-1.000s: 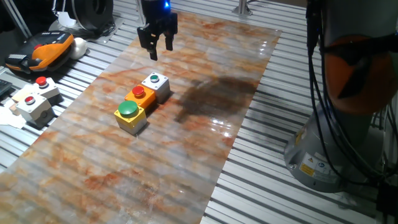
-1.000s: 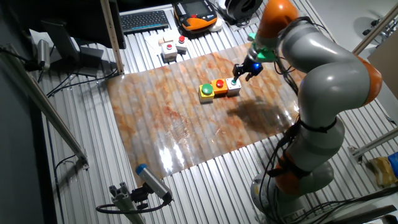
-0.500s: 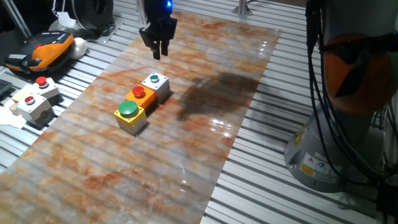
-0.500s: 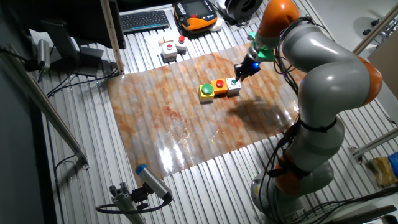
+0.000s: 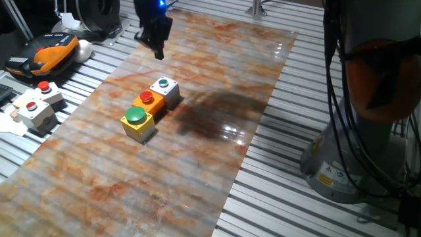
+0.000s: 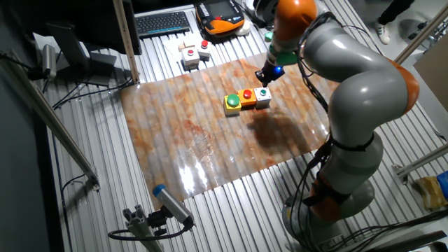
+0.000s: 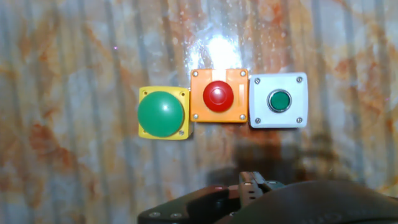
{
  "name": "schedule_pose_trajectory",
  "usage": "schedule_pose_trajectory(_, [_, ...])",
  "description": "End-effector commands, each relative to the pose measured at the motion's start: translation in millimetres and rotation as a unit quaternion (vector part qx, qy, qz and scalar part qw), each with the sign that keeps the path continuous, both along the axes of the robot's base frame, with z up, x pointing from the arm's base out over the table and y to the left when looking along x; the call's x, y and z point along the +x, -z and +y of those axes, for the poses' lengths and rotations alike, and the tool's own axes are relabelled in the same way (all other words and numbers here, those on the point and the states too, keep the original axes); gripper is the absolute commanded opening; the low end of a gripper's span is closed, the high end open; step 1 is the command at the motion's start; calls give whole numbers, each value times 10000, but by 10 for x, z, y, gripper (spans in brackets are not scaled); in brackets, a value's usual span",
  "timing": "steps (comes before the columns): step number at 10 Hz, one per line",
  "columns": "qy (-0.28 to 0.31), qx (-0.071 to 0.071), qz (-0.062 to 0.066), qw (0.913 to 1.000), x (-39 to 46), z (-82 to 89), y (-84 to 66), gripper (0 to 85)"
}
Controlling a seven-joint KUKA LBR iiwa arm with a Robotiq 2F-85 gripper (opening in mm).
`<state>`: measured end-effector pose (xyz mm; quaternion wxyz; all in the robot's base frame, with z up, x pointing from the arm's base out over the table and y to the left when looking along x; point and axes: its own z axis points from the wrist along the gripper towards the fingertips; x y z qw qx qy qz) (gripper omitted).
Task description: Press three buttons from left to right in sequence
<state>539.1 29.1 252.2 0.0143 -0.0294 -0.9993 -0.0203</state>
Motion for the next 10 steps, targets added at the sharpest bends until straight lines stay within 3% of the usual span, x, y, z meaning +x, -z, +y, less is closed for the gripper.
schedule_pose_trajectory(1, [-3, -21, 14, 10000, 26, 1, 8, 0])
schedule_pose_trajectory(2, [43, -29, 16, 10000, 47, 1, 17, 0])
schedule_pose_trajectory(3, [-14, -137, 6, 9999, 76, 0, 28, 0])
schedule_pose_trajectory(4, [-39, -213, 13, 9998, 114, -1, 43, 170])
schedule_pose_trajectory(5, [-133, -282, 12, 9995, 163, -8, 62, 170])
schedule_pose_trajectory(6, [-130, -380, 67, 9992, 214, -17, 87, 340])
schedule_pose_trajectory(7, [-130, -404, 36, 9991, 274, -43, 132, 340])
schedule_pose_trajectory(8, [-262, -544, -7, 9982, 328, -80, 189, 340])
schedule_pose_trajectory(10, [-261, -568, -29, 9980, 417, -180, 340, 340])
